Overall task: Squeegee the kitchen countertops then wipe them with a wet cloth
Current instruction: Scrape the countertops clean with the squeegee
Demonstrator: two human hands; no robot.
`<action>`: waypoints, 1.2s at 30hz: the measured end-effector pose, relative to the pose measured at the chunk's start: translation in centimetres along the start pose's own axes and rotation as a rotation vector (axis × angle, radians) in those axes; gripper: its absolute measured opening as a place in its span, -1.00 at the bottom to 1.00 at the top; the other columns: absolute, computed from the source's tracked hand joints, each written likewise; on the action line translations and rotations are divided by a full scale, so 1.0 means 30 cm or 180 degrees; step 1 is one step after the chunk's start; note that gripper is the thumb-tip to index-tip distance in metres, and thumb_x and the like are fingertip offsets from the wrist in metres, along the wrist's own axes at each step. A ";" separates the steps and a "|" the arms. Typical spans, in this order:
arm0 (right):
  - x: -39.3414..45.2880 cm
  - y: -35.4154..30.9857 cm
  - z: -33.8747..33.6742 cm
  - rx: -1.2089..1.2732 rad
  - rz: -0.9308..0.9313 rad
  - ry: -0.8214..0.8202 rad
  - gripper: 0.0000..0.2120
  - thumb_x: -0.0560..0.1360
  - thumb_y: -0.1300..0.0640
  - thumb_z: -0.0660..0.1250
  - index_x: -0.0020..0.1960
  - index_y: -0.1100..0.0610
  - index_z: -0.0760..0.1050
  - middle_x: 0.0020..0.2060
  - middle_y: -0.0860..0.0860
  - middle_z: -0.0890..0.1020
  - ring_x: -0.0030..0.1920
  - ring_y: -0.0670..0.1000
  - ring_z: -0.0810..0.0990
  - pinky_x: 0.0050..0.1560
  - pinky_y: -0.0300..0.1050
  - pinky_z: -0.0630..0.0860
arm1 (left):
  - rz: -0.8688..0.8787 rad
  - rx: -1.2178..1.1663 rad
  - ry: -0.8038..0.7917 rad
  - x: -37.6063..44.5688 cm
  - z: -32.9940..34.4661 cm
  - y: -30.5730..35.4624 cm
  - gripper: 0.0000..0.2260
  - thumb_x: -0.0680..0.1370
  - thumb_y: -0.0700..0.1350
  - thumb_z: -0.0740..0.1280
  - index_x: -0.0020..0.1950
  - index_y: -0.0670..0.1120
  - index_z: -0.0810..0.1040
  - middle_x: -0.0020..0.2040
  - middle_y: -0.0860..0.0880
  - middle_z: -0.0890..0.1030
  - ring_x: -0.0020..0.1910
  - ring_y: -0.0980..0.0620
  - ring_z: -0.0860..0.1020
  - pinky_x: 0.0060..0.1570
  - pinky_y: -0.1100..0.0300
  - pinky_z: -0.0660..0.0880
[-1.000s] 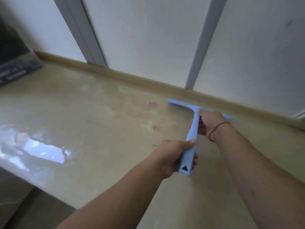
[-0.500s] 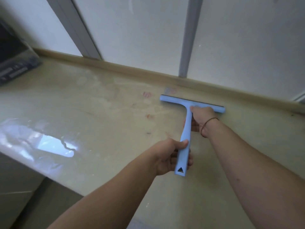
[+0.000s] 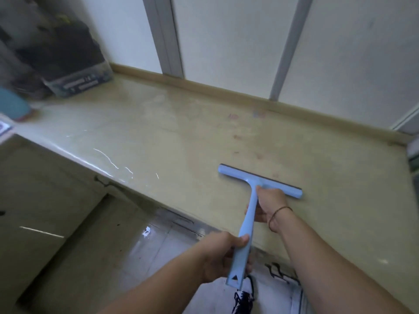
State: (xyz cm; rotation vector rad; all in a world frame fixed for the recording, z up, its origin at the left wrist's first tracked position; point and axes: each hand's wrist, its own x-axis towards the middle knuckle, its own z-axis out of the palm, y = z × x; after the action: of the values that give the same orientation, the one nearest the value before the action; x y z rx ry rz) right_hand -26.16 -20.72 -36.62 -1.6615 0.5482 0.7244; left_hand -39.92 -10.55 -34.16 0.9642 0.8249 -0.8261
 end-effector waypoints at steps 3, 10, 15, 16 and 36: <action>-0.076 0.068 0.012 -0.0038 0.0004 0.0005 -0.74 0.60 0.13 0.18 -0.12 0.32 0.43 -0.45 0.24 0.57 -0.58 0.13 0.57 -0.54 -0.07 0.52 | -0.0043 -0.0049 -0.0021 -0.061 -0.008 -0.086 -0.73 0.59 -0.07 0.30 0.07 -0.29 0.52 -0.25 -0.16 0.61 -0.31 -0.10 0.61 -0.23 0.09 0.56; -0.202 0.145 0.005 -0.0066 -0.0045 0.0016 -0.74 0.60 0.14 0.19 -0.10 0.35 0.46 -0.41 0.25 0.58 -0.54 0.13 0.57 -0.52 -0.08 0.52 | 0.0054 -0.0003 -0.0054 -0.159 -0.007 -0.191 -0.74 0.60 -0.08 0.28 0.05 -0.30 0.50 -0.29 -0.17 0.62 -0.30 -0.11 0.61 -0.22 0.08 0.56; -0.255 0.166 0.003 -0.0090 -0.0010 0.0004 -0.74 0.60 0.16 0.18 -0.14 0.34 0.44 -0.44 0.24 0.57 -0.53 0.15 0.58 -0.49 -0.03 0.56 | 0.0030 0.0027 0.0010 -0.178 -0.002 -0.237 -0.71 0.59 -0.10 0.30 0.12 -0.33 0.48 -0.25 -0.21 0.62 -0.29 -0.14 0.61 -0.24 0.06 0.56; -0.262 0.161 -0.001 -0.0112 -0.0008 -0.0036 -0.74 0.60 0.16 0.17 -0.13 0.34 0.44 -0.44 0.24 0.57 -0.53 0.14 0.58 -0.49 -0.03 0.56 | 0.0050 0.0009 0.0017 -0.177 -0.001 -0.239 -0.70 0.59 -0.11 0.31 0.14 -0.34 0.47 -0.23 -0.23 0.62 -0.28 -0.16 0.61 -0.24 0.05 0.56; 0.314 -0.384 -0.496 0.0074 -0.0577 0.0517 -0.72 0.61 0.10 0.22 -0.18 0.27 0.43 -0.56 0.12 0.53 -0.63 0.03 0.53 -0.60 -0.18 0.48 | 0.0724 -0.0043 -0.0087 0.224 0.540 0.389 -0.76 0.58 -0.09 0.34 -0.12 -0.28 0.50 -0.28 -0.18 0.57 -0.45 -0.02 0.58 -0.38 0.19 0.56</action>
State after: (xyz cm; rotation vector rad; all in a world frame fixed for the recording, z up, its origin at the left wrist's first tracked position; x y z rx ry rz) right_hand -9.05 -32.64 -33.61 -1.7324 0.5098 0.4524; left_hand -23.29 -22.94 -30.41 1.0119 0.6818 -0.6353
